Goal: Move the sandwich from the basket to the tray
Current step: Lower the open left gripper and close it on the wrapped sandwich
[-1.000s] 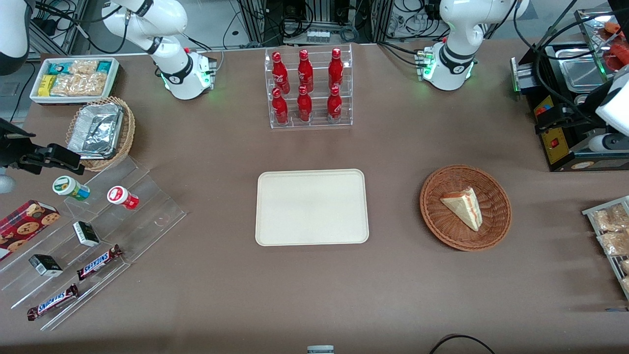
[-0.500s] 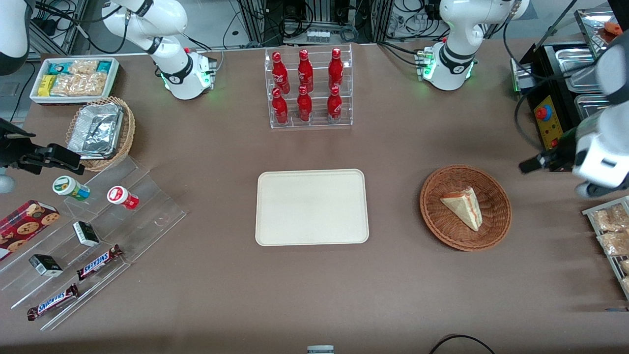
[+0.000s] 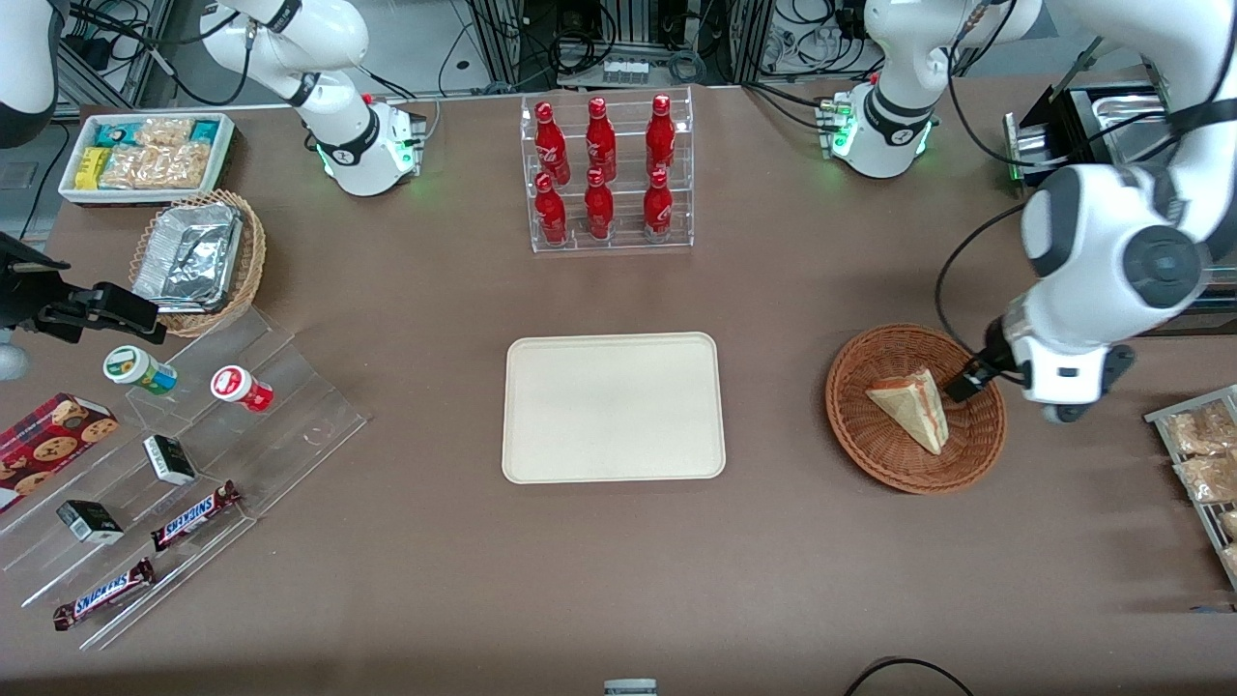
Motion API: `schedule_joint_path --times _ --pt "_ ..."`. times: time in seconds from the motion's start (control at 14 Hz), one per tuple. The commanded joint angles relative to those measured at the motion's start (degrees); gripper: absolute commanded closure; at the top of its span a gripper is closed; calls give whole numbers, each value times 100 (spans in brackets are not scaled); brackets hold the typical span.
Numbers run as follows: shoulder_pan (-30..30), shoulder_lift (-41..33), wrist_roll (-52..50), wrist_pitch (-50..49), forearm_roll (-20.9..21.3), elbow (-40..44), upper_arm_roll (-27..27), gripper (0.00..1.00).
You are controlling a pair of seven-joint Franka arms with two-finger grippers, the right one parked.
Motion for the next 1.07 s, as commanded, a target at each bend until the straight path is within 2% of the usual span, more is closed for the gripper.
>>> schedule_joint_path --times 0.0,0.21,0.64,1.0 --pt "-181 -64 -519 658 -9 -519 29 0" --pt "-260 51 -564 1178 26 -827 30 0" --pt "-199 350 -556 1319 360 -968 65 0" --pt "-199 745 -573 1864 369 -916 65 1"
